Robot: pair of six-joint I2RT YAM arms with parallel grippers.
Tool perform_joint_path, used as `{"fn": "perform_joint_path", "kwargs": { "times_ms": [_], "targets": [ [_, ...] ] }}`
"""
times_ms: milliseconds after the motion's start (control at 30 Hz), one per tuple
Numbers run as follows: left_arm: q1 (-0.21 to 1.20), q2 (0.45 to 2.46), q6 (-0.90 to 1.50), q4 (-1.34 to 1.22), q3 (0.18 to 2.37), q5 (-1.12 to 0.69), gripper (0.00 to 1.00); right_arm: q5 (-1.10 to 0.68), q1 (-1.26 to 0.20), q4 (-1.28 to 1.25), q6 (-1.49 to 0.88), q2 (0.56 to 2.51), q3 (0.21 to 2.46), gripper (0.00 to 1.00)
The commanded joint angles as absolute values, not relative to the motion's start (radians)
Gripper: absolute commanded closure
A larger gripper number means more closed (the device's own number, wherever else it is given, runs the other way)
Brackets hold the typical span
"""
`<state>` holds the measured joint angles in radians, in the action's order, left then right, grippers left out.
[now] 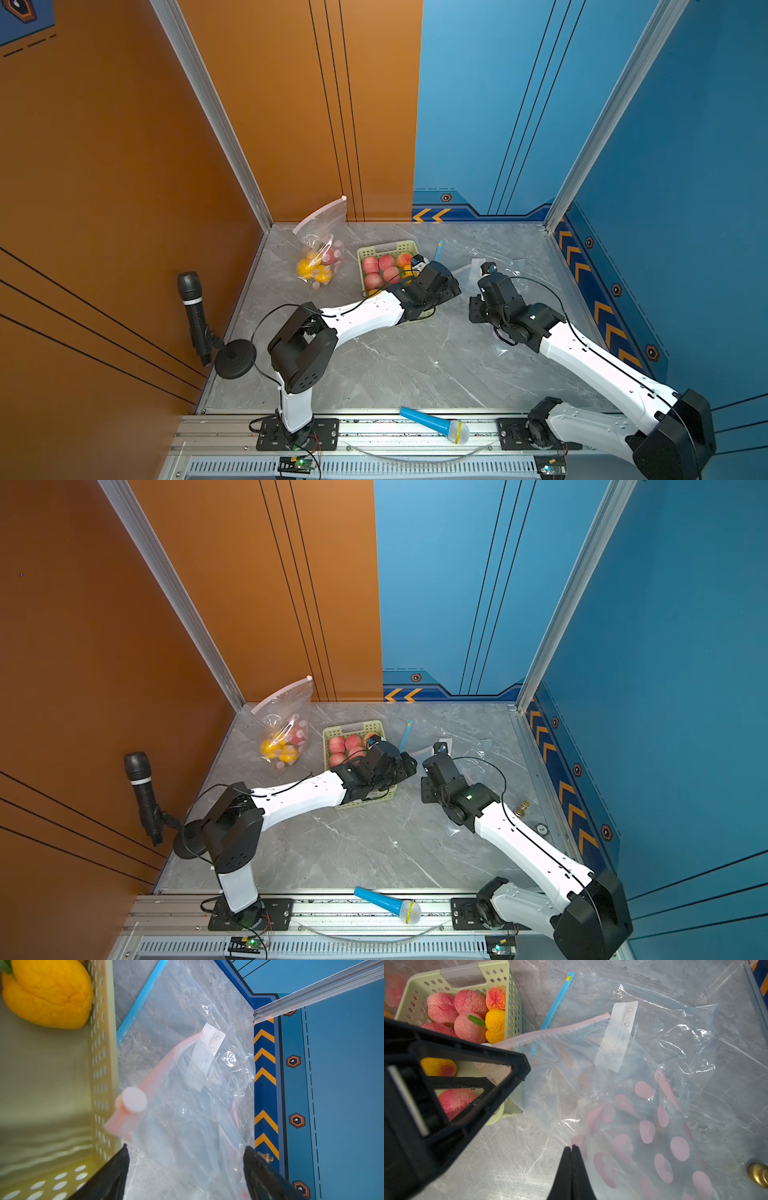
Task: Place the peach in a zip-top bag and seal the zipper
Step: Move the basket to the center of the board.
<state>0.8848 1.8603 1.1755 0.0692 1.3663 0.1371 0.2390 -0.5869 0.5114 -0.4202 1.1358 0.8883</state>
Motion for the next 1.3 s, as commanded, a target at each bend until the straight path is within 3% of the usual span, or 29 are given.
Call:
{"fn": "perform_joint_path", "kwargs": {
  "times_ms": [0,167,300,333,433,500,667,833,1067,1267],
  "targets": [
    [0.892,1.91,1.17,0.053,1.412,0.123,0.25,0.233,-0.598,0.499,-0.433,1.126,0.877,1.0],
    [0.892,1.922,1.107,0.001,1.436,0.113,0.58,0.228,-0.611,0.516,-0.431,1.103,0.877,1.0],
    [0.882,1.891,0.989,-0.002,1.452,0.093,0.98,0.201,-0.613,0.534,-0.424,1.07,0.882,1.0],
    [0.876,1.878,0.949,0.006,1.456,0.074,1.0,0.194,-0.611,0.541,-0.422,1.061,0.888,1.0],
    [0.862,1.815,0.804,0.002,1.442,-0.027,1.0,0.184,-0.611,0.574,-0.408,1.027,0.924,0.62],
    [0.855,1.75,0.722,-0.039,1.398,-0.09,1.0,0.187,-0.607,0.604,-0.395,0.999,0.964,0.51],
    [0.819,1.58,0.494,0.048,1.363,-0.293,1.0,0.122,-0.566,0.68,-0.359,0.933,1.095,0.42],
    [0.811,1.428,0.113,0.389,1.408,-0.483,1.0,-0.059,-0.475,0.703,-0.333,0.911,1.212,0.3],
    [0.737,1.139,-0.338,0.526,1.255,-0.549,1.0,-0.392,-0.338,0.713,-0.265,0.952,1.333,0.24],
    [0.625,0.922,-0.64,0.521,1.131,-0.791,1.0,-0.711,-0.32,0.759,-0.151,1.007,1.405,0.24]
  ]
}}
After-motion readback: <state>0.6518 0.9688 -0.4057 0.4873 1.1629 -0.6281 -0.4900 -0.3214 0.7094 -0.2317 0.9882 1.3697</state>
